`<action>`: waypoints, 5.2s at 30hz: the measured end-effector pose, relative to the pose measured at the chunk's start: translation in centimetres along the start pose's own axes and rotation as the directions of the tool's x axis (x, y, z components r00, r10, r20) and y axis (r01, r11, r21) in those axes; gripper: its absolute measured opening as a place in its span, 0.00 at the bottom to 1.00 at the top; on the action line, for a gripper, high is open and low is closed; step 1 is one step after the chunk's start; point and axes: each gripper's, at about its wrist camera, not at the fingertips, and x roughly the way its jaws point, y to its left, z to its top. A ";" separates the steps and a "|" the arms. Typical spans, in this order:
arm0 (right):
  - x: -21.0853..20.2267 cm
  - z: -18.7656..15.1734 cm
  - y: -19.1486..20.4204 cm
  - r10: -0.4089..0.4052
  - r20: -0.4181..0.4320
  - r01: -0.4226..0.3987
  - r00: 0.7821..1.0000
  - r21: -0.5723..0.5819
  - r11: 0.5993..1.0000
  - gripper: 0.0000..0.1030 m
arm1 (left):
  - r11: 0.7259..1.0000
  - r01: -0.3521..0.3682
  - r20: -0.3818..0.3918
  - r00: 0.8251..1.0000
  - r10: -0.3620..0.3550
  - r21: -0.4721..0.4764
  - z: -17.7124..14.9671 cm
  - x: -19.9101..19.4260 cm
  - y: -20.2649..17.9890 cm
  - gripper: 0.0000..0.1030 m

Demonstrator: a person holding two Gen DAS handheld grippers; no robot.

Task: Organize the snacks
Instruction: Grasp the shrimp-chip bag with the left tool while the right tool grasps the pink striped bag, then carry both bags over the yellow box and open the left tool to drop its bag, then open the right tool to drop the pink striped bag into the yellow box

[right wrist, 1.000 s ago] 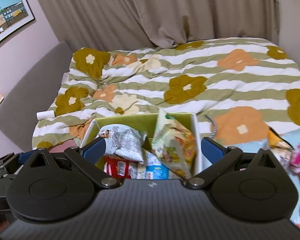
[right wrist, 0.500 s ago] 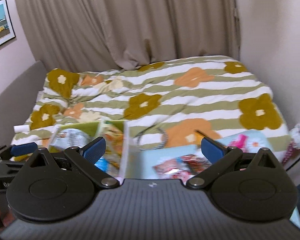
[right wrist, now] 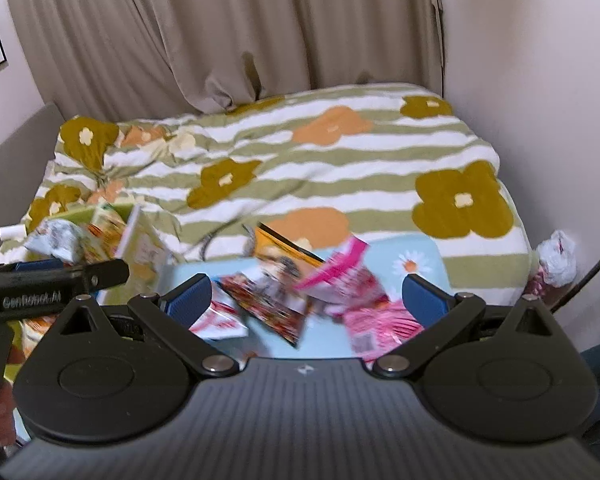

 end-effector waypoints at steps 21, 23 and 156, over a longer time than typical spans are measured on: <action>9.6 -3.6 -4.5 -0.078 -0.145 0.071 0.986 -0.057 0.996 1.00 | 0.995 -0.091 -0.303 0.948 0.099 0.038 -1.6 14.5 -0.8 0.91; 10.5 -3.8 -4.1 -0.096 -0.154 0.084 0.983 -0.084 0.993 1.00 | 0.995 -0.088 -0.324 0.941 0.095 0.036 -1.8 15.3 -0.5 0.91; 10.1 -0.1 32.7 0.175 -0.018 -0.176 0.984 -0.116 0.978 1.00 | 0.976 -0.062 -0.056 0.997 0.052 -0.210 -3.3 -5.8 29.3 0.99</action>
